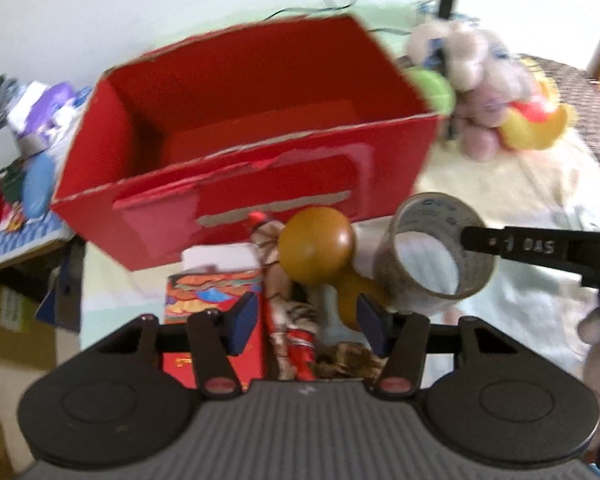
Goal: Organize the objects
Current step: 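Grasp the roll of clear packing tape with the right gripper and lift it, then carry the tape roll with the right gripper and lower it into the red box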
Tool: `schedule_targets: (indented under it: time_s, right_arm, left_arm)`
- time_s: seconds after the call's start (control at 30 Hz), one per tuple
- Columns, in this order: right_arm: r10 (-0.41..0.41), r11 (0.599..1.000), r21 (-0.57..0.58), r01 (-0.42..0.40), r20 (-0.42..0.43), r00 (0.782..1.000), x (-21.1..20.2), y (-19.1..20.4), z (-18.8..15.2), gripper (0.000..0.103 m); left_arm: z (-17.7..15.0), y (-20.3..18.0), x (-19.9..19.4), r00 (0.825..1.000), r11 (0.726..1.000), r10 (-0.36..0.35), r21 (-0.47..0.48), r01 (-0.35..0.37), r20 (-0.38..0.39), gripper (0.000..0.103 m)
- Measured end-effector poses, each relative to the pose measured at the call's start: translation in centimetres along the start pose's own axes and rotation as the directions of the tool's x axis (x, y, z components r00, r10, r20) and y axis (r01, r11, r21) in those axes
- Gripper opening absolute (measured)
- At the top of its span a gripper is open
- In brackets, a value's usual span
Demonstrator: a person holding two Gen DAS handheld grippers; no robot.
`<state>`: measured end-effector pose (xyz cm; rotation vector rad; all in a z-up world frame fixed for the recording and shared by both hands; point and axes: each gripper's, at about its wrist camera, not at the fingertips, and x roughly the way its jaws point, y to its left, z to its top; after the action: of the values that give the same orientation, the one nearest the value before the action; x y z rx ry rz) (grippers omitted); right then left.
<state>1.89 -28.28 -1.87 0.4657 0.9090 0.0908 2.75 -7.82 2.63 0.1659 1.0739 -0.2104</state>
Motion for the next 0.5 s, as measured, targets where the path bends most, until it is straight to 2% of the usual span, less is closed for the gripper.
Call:
schedule_targets:
  time_s: [0.1, 0.17, 0.23, 0.3, 0.37, 0.5]
  right_arm:
    - [-0.007, 1.000, 0.010, 0.006, 0.045, 0.999, -1.7, -0.1, -0.5, 0.013]
    - [-0.007, 1.000, 0.011, 0.006, 0.067, 0.998, -2.6, -0.1, -1.0, 0.013]
    - [-0.003, 1.000, 0.010, 0.002, 0.085, 0.996, -3.4, 0.3, -1.6, 0.013]
    - [0.004, 1.000, 0.015, -0.005, 0.103, 0.995, -4.1, 0.5, -2.0, 0.014]
    - [-0.015, 1.000, 0.006, 0.015, 0.116, 0.993, -4.7, 0.8, -2.4, 0.015]
    - [-0.011, 1.000, 0.010, 0.010, 0.139, 0.990, -5.9, 0.9, -2.3, 0.014]
  left_arm:
    - [0.1, -0.6, -1.4, 0.998, 0.997, -0.051, 0.052, 0.049, 0.039, 0.065]
    - [0.2, -0.8, -2.2, 0.993, 0.993, -0.099, 0.073, 0.094, 0.067, 0.073]
    - [0.3, -1.2, -2.1, 0.986, 0.985, -0.152, 0.088, 0.146, 0.067, 0.072]
    - [0.6, -1.8, -1.7, 0.982, 0.979, -0.180, 0.103, 0.173, 0.056, 0.064]
    - [0.7, -2.3, -1.1, 0.980, 0.977, -0.193, 0.103, 0.188, 0.040, 0.051]
    - [0.9, -2.2, -1.4, 0.959, 0.957, -0.280, 0.090, 0.277, 0.032, 0.036]
